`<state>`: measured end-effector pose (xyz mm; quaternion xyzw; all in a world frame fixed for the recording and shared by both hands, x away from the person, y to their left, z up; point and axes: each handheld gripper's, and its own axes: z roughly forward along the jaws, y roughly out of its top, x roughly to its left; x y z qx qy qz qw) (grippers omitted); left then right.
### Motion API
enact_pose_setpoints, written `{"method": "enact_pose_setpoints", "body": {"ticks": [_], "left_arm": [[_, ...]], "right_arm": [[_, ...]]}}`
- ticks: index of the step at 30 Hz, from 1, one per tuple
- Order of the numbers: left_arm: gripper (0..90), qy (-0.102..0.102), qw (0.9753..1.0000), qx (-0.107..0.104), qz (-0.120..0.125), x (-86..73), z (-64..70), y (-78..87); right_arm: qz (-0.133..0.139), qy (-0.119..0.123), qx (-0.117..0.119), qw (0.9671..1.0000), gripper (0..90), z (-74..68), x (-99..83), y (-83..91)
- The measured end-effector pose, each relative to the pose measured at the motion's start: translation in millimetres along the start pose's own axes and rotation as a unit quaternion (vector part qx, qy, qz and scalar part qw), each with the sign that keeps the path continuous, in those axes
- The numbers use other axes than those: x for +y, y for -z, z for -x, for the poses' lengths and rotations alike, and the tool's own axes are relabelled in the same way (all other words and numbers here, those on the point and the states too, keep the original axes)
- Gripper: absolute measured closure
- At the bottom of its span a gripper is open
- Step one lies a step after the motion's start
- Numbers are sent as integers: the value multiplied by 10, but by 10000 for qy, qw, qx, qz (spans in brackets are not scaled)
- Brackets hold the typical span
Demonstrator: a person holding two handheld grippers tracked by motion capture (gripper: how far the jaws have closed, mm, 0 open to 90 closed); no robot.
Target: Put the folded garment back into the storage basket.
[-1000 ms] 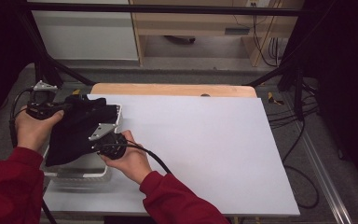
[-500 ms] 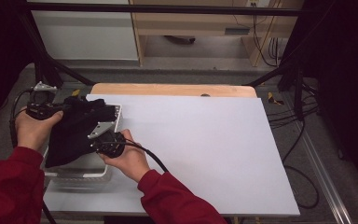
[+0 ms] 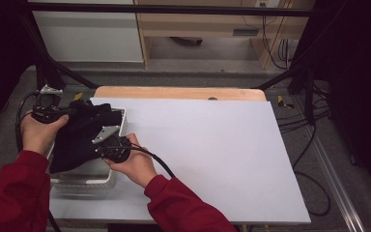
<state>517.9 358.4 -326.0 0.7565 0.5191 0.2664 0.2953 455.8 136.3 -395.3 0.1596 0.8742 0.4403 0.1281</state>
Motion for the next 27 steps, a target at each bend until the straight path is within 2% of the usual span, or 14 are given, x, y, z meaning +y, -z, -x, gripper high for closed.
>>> {"method": "enact_pose_setpoints", "body": {"ticks": [19, 24, 25, 26, 27], "left_arm": [[778, 14, 10000, 2, -24, 12, 17, -59], [777, 13, 10000, 59, -15, 23, 26, -79], [766, 1, 9999, 107, -7, 23, 27, -91], [766, -8, 9998, 209, -5, 22, 27, -106], [745, 25, 9995, 305, 46, 17, 25, -123]], "right_arm": [[-62, -5, 0, 10000, 776, 25, -17, 19], [-78, -5, -19, 10000, 766, 30, -21, 10], [-70, -36, -3, 10000, 707, 23, -20, 0], [-70, -36, -3, 10000, 707, 23, -20, 0], [-55, -64, 11, 10000, 611, 15, -18, -6]]}}
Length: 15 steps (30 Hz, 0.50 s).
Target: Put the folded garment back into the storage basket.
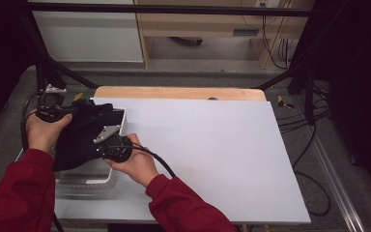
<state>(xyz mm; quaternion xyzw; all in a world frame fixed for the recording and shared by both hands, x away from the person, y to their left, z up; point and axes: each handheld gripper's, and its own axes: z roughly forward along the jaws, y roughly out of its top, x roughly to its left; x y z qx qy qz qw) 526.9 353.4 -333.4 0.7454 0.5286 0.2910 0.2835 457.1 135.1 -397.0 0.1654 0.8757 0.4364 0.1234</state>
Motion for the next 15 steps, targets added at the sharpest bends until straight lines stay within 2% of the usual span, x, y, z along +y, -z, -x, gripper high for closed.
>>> {"method": "enact_pose_setpoints", "body": {"ticks": [1, 2, 3, 5, 6, 7, 9, 10, 12, 15], "left_arm": [[691, 71, 9999, 64, 80, -5, -8, -10], [602, 177, 9996, 161, 146, -6, -14, -7], [539, 226, 9993, 169, 255, -8, -16, 15], [513, 280, 9986, 65, 434, -8, -6, 86], [485, 316, 9982, 22, 506, -11, 8, 131], [430, 397, 9969, -71, 671, -29, 48, 233], [414, 403, 9964, -99, 743, -47, 76, 282], [407, 366, 9959, -112, 820, -68, 109, 320], [398, 186, 9961, 69, 858, -114, 178, 368], [318, 104, 9964, 30, 836, -175, 260, 415]], "right_arm": [[-9, -6, -26, 10000, 449, -12, 2, 3], [18, -3, -164, 9999, 311, -32, 5, 17], [29, -11, -286, 9996, 284, -43, 6, 51], [142, -124, -300, 9994, 253, -35, -3, 159], [215, -105, -339, 9991, 246, -23, -21, 222], [289, -157, -425, 9986, 226, 4, -84, 346], [306, -200, -458, 9983, 222, 24, -121, 404], [318, -199, -512, 9980, 218, 49, -160, 462], [344, -319, -583, 9972, 201, 102, -229, 573], [425, -512, -778, 9947, 152, 200, -330, 798]]}}
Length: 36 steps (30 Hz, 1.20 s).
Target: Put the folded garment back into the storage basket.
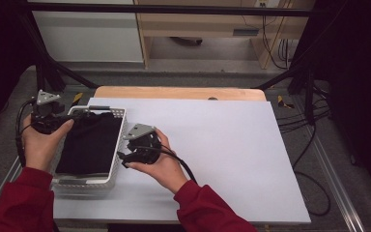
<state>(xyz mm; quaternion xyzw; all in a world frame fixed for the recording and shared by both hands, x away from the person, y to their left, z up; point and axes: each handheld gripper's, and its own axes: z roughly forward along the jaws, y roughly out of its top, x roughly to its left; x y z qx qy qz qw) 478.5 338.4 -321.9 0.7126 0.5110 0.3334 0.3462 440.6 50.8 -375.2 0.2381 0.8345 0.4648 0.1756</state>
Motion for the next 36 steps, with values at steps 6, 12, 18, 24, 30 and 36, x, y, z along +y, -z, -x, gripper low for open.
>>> {"method": "enact_pose_setpoints", "body": {"ticks": [6, 12, 18, 24, 30, 36], "left_arm": [[165, 117, 9983, -526, 224, -55, 214, 131], [94, 66, 9979, -592, 246, -121, 502, 210], [81, 282, 9934, -1048, 360, -287, 698, 303], [72, 242, 9921, -1161, 418, -433, 772, 379], [69, 175, 9932, -1111, 304, -515, 806, 406], [70, -4, 9940, -1074, 204, -581, 831, 435]], "right_arm": [[28, -266, -222, 9994, 108, 182, -29, 252], [283, -322, -340, 9985, 81, 404, -81, 521], [315, -516, -667, 9959, 92, 645, -146, 687], [381, -578, -547, 9961, 58, 808, -197, 862], [345, -575, -643, 9957, 51, 924, -220, 977], [379, -610, -919, 9932, 60, 1011, -262, 1115]]}}
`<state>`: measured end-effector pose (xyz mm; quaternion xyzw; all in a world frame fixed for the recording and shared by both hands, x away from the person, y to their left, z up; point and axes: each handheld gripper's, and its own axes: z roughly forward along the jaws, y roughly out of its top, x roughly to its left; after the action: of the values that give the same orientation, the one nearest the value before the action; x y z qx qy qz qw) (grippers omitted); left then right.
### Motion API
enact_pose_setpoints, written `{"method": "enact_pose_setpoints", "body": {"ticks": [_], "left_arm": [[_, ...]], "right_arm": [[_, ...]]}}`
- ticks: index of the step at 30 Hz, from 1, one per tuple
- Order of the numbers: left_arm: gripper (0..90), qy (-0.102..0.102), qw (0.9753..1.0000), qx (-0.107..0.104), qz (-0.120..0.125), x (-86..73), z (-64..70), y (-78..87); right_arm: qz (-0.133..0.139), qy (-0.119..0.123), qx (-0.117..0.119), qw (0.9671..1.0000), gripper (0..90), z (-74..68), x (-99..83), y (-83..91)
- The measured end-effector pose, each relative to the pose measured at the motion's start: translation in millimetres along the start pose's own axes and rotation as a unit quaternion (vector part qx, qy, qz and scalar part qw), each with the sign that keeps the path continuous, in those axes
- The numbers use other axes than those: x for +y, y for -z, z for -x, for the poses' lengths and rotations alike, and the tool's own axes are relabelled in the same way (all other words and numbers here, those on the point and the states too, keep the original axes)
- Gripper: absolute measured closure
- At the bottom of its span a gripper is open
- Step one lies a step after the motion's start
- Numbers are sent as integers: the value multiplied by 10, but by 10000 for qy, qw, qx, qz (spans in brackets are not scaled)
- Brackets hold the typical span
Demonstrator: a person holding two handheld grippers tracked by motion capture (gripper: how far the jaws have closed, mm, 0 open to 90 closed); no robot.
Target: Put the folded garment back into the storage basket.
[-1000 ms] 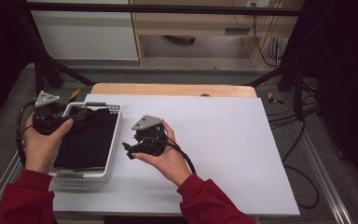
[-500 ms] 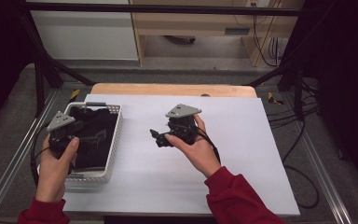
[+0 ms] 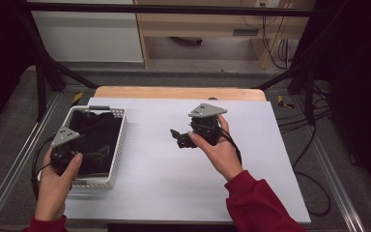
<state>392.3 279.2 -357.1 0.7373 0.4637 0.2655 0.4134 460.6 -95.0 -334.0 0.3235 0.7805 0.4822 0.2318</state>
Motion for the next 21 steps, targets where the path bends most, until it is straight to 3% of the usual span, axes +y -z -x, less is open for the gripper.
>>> {"method": "enact_pose_setpoints", "body": {"ticks": [7, 21], "left_arm": [[71, 62, 9993, -362, -93, -53, 38, -14], [71, 33, 9996, -259, -147, -115, 19, -30]], "right_arm": [[104, -304, -241, 9992, 61, 275, -90, 215], [267, -524, -552, 9967, 52, 596, -263, 518]]}}
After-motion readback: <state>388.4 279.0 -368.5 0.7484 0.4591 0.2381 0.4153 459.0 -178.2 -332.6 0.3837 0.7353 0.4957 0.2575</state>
